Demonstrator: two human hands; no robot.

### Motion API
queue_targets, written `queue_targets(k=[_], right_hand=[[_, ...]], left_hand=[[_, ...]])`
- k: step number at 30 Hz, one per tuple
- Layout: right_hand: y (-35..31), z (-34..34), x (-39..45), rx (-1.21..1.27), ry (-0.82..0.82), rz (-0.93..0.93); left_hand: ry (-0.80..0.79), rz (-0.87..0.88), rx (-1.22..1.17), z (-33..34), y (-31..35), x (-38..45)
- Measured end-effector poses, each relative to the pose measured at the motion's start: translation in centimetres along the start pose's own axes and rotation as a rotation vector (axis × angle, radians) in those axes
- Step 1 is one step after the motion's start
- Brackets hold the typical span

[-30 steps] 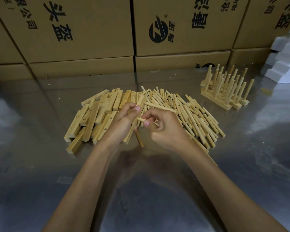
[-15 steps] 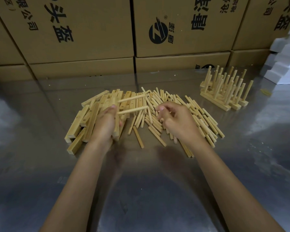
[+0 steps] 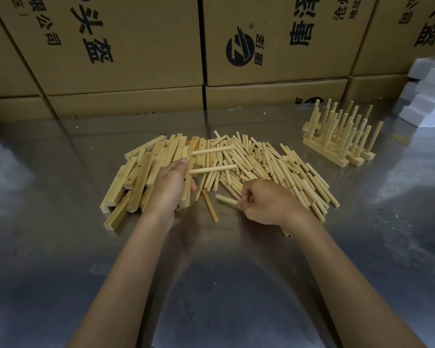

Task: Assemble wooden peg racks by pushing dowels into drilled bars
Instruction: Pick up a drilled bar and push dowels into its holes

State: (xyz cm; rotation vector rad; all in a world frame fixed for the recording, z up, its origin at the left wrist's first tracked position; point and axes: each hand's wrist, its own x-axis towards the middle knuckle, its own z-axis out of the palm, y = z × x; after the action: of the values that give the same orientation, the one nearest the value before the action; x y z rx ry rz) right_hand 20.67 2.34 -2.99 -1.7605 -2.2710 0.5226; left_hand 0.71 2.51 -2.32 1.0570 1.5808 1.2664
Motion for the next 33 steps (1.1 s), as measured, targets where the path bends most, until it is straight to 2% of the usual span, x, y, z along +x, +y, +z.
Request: queue_targets(k=[7,11,14,17,21,27,33], right_hand=[[0.0,-0.9,-0.4,0.444,-0.021,-0.101],[-0.9,-1.4,-0.9,0.62,-0.088,-0.192],[-2.3,-1.0,-1.2,0.66,-0.066,-0.258],[-3.7,-0.1,-1.6,0.71,0.026,-0.3],[-4.4,0.6,-2.0,0.578,0.196,-0.381],[-4.9,0.3,-2.5,0.214,0.378,-0.487],[-5.0,-0.1,-2.7,-0.021,0.442,-0.572]], left_hand=[[-0.037,-0.248,-0.291,-0.6,0.7,-0.2],[-0.102,-0.224,-0.457,-0.9,0.4,-0.4],[-0.102,-0.219,-0.444,-0.8,0.2,-0.3],[-0.08,-0.202,-0.375,-0.5,0.3,-0.4],[-0.078,-0.197,-0.338,-0.3,0.3,-0.4],[0.039,-0.196,-0.195,-0.4,0.4,-0.3],[0.092,-0.019,-0.084,0.4,0.7,-1.3]])
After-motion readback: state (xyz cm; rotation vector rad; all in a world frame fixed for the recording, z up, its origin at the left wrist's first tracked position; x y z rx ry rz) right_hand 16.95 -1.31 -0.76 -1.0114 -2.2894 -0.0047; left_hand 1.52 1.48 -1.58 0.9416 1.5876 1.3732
